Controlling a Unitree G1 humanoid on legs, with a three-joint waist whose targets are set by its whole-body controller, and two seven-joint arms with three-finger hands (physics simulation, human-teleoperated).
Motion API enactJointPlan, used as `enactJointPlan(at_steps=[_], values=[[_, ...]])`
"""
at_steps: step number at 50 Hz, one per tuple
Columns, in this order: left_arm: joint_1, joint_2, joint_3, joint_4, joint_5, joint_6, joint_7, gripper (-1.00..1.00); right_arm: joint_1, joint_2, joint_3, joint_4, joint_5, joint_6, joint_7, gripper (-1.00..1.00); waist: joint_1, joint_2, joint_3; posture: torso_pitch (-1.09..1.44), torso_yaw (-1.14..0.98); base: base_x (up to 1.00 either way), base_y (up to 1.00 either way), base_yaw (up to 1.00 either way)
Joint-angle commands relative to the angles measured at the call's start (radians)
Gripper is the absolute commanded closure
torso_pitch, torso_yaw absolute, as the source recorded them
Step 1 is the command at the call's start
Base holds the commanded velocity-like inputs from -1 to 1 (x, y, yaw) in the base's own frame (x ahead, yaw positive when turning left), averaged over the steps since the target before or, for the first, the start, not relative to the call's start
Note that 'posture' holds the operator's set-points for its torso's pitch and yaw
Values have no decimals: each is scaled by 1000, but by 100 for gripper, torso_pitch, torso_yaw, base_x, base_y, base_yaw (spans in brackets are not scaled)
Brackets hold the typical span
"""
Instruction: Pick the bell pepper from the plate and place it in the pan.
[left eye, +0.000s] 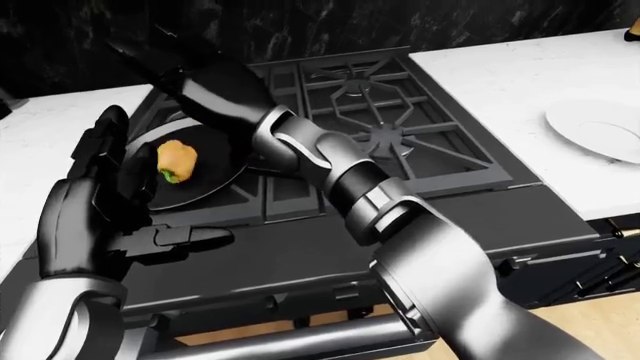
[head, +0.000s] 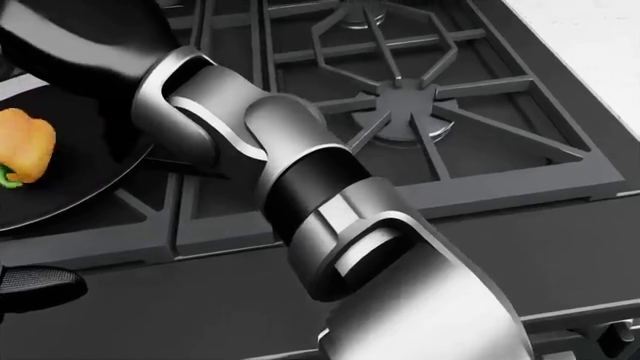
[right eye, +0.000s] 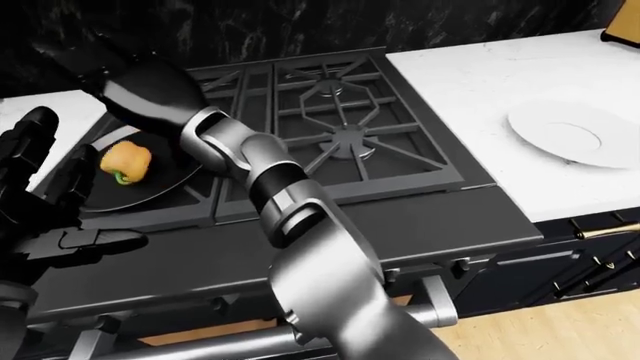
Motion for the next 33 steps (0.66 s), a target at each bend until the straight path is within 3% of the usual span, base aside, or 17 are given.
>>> enactJointPlan(at_steps=[1, 11, 19, 22, 24, 30, 33], values=[[-15, 12, 13, -19, 4, -29, -2, -100, -40, -17, -22, -38, 30, 1, 2, -100, -1, 9, -23, 0, 0, 0, 0, 0], [-21, 0, -35, -9, 57, -39, -14, -100, -13, -116, -71, -126, 190, 0, 245, -100, 4, -4, -21, 0, 0, 0, 0, 0], [-80, 6, -63, 10, 91, -14, -25, -100, 106, -216, -90, -495, 376, 129, 543, -100, 7, -17, -18, 0, 0, 0, 0, 0], [-143, 28, -88, 32, 95, 5, -24, -100, 184, -243, -123, -728, 480, 282, 707, -100, 8, -22, -18, 0, 0, 0, 0, 0], [-180, 34, -99, 40, 92, 20, -20, -100, 234, -269, -119, -849, 513, 341, 760, -100, 11, -27, -19, 0, 0, 0, 0, 0], [-291, 62, -139, 86, 89, 48, -9, -100, 412, -295, -116, -1275, 575, 596, 969, -100, 11, -33, -20, 0, 0, 0, 0, 0], [-402, 97, -134, 100, 53, 95, 6, -100, 465, -303, -130, -1515, 601, 780, 1078, -100, 12, -34, -20, 0, 0, 0, 0, 0]])
